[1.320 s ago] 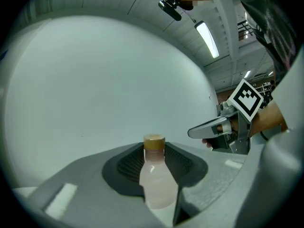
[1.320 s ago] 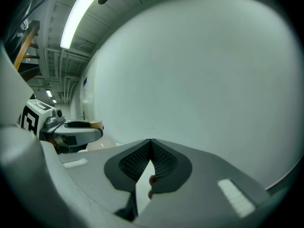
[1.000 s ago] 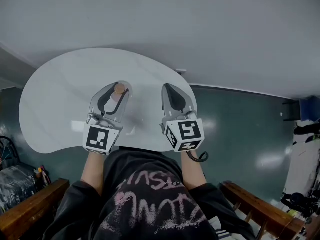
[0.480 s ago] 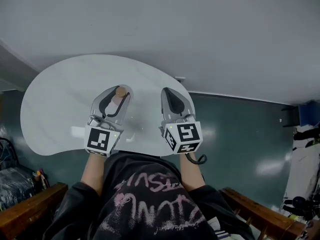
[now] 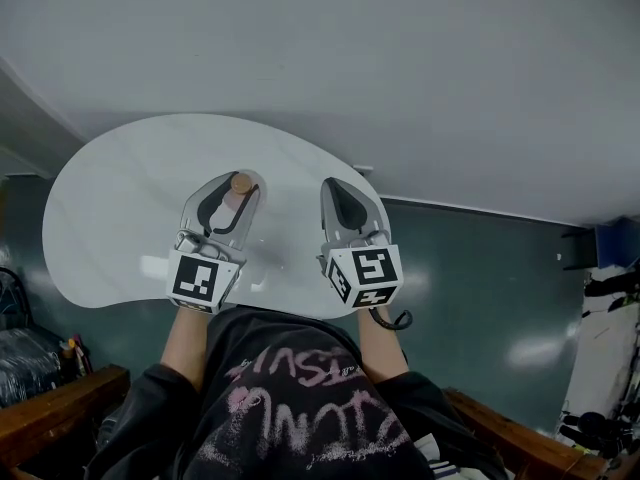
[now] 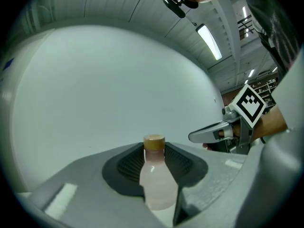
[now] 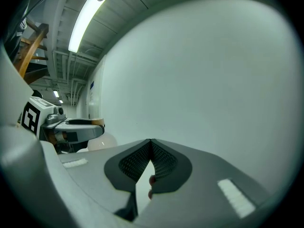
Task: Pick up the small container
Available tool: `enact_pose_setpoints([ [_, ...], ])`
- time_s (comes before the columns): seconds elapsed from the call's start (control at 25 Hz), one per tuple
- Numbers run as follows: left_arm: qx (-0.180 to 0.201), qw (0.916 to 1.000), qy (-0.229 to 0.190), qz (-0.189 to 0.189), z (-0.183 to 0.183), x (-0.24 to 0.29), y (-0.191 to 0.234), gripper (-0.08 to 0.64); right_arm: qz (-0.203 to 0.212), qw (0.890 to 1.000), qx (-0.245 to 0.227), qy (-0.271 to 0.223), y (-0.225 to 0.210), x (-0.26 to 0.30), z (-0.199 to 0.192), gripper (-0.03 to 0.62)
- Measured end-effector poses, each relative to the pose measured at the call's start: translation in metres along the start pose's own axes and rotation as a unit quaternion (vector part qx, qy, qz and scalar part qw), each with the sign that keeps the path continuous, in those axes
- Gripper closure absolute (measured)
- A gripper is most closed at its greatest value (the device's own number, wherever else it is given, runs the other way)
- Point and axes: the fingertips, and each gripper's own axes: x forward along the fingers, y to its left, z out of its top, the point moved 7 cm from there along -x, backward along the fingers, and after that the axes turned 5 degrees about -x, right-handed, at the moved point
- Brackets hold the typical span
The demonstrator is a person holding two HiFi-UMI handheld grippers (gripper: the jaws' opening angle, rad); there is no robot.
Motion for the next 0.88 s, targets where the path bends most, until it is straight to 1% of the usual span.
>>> enact_pose_setpoints([
  [0.36,0.002,0.9998,-0.005,0.018,0.005,-0.009,0.007,0.425,0.020,1.000,-0.009,-0.005,0.010,0.008,0.008,0.583],
  [0.88,0.008,0.9997,-0.007,0.021,0.012,-0.014,0.000,0.425,0.033,0.999,-0.015,-0.006,0.013,0.002,0.012,0.583],
])
